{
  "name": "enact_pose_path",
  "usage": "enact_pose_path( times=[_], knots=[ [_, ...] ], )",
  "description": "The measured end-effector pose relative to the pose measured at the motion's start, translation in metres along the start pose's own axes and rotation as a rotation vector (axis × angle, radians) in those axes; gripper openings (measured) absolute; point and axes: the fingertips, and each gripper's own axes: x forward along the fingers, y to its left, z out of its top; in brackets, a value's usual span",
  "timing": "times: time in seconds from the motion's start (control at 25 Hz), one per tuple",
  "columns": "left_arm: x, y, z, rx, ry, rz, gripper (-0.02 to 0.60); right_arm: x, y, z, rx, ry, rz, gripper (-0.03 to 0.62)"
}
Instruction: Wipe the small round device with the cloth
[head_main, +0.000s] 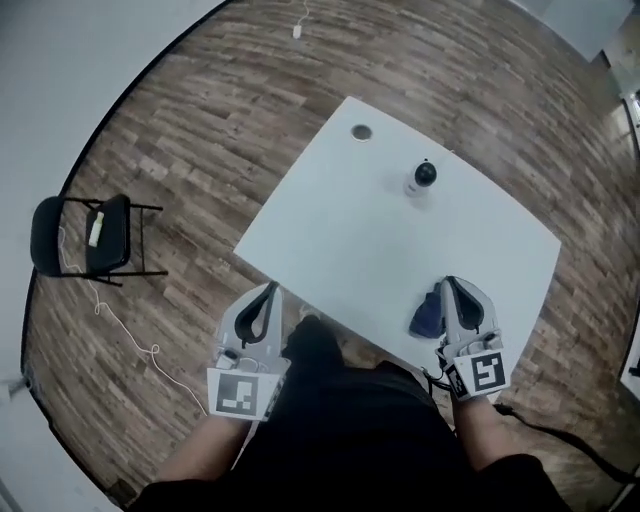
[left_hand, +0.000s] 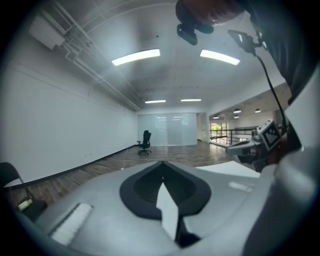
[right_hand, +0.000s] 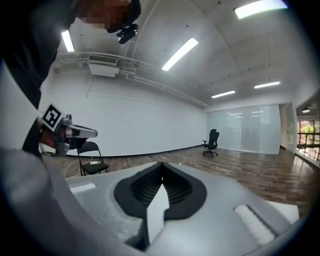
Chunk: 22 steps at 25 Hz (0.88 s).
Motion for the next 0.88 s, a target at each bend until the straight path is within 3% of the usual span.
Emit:
enact_pose_path(
  times=[0.08,0.4,0.64,0.72,0.88],
  knots=[
    [0.025,0.014,0.006,0.011,0.015,-0.076,0.006,0.018,0.007,0.009,-0.035,0.005,-0.033,0.002],
    [0.123,0.022,0.016,0.074,0.032,-0.459,0.006,0.008,-0.012,-0.001,0.082,0.089,-0.387,0.002],
    [0.17,-0.017,0.011,0.072,0.004,-0.613,0.006,-0.054,-0.048,-0.033,0.159,0.187,-0.623,0.002],
    [0.172,-0.034,0.011,0.07,0.01,-0.659,0.006,-0.068,-0.044,-0.045,0.192,0.225,-0.634,0.002],
    [0.168,-0.072,0.017,0.07,-0.001,-0.748,0.006,-0.072,-0.033,-0.084,0.233,0.299,-0.576,0.002]
  ],
)
